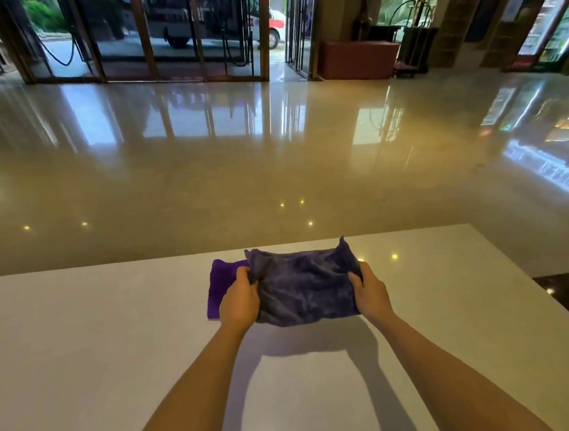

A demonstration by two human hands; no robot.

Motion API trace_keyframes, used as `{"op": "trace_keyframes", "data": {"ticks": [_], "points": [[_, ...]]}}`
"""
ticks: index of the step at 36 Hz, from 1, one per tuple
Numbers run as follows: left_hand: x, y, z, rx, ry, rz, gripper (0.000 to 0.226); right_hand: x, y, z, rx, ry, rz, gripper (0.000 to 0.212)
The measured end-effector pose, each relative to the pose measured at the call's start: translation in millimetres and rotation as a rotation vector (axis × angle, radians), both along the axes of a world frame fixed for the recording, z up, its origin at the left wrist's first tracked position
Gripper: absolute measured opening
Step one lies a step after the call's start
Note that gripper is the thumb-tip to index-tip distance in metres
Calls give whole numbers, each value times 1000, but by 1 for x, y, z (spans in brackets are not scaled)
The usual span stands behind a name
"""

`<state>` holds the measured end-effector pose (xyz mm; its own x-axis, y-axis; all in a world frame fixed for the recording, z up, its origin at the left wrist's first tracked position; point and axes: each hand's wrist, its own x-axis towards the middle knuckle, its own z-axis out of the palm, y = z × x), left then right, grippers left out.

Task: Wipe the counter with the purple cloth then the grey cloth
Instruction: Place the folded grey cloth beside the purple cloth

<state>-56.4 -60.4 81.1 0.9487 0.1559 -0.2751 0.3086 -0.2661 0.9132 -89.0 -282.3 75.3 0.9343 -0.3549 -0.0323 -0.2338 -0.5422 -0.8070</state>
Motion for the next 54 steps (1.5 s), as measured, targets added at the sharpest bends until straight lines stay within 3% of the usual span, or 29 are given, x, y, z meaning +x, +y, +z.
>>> {"op": "trace_keyframes", "data": {"ticks": [7, 15, 22, 27, 34, 37, 39, 44, 49, 54], "points": [[40, -46, -22, 79, -14, -34, 30, 36, -46, -19, -3, 34, -34, 29], [72, -72, -62, 351, 10, -185, 21, 66, -73, -51, -9, 106, -35, 28], [80, -79, -94, 339, 58, -206, 13, 76, -77, -79, 19, 155, -52, 31], [80, -80, -93, 390, 73, -206, 47, 78, -73, -87, 21, 146, -103, 42], [76, -78, -98, 845, -90, -358, 69, 77, -70, -89, -238, 220, -166, 43], [77, -79, -100, 1059, -171, -393, 71, 74, -73, -92, -423, 186, -42, 54], [77, -78, -101, 1138, -198, -400, 70, 71, -74, -94, -523, 233, 0, 49], [77, -74, -102, 1199, -60, -480, 64, 66, -79, -99, -713, 435, 51, 58], [79, -68, -104, 1191, 16, -518, 67, 65, -87, -101, -638, 519, 56, 52], [80, -67, -103, 1170, -20, -503, 72, 66, -92, -98, -595, 572, 83, 53]]}}
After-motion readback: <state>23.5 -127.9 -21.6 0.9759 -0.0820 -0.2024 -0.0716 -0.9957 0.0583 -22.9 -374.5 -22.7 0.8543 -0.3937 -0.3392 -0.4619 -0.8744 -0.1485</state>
